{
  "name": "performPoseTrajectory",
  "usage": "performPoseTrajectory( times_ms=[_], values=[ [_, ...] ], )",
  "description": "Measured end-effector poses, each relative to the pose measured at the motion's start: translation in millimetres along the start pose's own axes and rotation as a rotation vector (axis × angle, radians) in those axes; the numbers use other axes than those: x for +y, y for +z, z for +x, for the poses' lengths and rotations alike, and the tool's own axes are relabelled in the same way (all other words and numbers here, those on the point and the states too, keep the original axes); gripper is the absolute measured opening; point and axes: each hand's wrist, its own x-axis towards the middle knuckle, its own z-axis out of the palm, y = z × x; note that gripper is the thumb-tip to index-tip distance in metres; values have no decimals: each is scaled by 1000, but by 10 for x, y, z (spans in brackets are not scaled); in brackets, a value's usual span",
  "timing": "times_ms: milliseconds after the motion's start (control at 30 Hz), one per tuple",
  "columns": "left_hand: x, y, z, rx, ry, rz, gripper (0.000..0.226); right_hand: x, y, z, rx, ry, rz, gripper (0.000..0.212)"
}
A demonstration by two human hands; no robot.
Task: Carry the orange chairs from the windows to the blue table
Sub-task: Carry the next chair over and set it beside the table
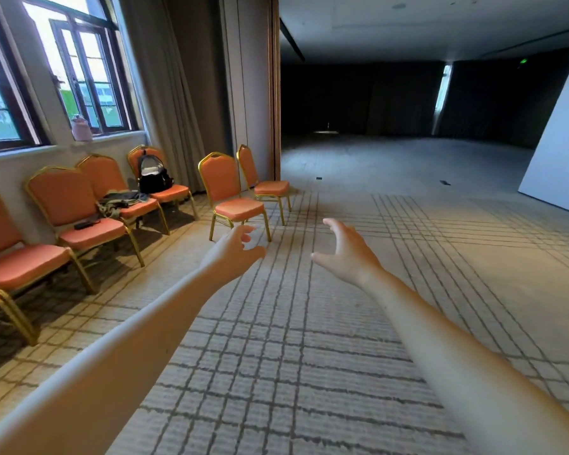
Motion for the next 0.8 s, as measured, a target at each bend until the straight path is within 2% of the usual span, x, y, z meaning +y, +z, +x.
performPoseTrajectory(
  times_ms=[367, 567, 800],
  values=[
    [202, 877, 2965, 86, -54, 43, 65, 1263, 129, 3126, -56, -62, 21, 80],
    [52, 1261, 4249, 75, -109, 24, 65, 1816, 368, 4348, -114, -55, 2, 81],
    [-301, 1681, 6379, 41, -111, 2, 67, 2404, 877, 6239, -132, -44, 15, 79]
  ],
)
